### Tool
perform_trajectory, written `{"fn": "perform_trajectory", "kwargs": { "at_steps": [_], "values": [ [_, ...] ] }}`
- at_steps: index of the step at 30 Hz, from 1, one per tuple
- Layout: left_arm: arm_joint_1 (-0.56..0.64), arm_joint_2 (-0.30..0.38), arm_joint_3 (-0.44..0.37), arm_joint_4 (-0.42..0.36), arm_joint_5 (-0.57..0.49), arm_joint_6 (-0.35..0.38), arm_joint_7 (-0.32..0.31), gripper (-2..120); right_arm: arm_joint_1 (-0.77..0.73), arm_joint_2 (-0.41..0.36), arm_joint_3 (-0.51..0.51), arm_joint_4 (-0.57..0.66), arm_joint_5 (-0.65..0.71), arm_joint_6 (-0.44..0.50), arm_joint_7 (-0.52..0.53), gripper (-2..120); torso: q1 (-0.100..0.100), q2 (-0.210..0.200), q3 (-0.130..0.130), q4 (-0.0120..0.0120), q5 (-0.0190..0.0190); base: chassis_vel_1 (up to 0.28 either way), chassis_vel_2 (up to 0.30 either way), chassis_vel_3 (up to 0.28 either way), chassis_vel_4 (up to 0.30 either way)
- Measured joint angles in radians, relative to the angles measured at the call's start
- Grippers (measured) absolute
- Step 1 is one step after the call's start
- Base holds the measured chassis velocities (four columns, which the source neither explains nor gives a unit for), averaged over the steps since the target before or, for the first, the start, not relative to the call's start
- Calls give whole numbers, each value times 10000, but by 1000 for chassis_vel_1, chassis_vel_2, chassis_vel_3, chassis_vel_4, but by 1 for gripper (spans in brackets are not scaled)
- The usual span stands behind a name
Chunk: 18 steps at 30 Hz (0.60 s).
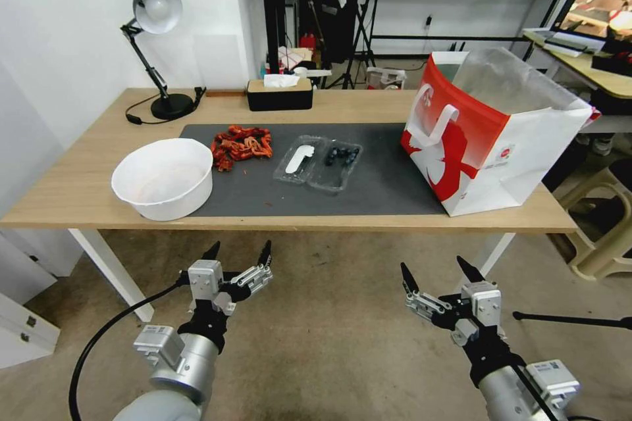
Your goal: Close the takeout container lid, then place the container into the takeout bag.
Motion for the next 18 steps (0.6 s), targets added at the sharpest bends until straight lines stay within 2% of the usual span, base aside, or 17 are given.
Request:
{"fn": "perform_trajectory", "kwargs": {
  "at_steps": [10, 18],
  "values": [
    [-1, 16, -18, 75, -50, -144, -7, 100, 631, -350, -47, -288, 484, -268, 149, 100, -3, 1, 0, 0, 0, 0, 0, 0, 0],
    [14, -10, -23, 154, -44, -238, -16, 100, 1586, -1285, -174, -719, 1603, -597, 530, 100, -2, 0, 0, 1, 2, 0, 0, 0, 0]
  ]
}}
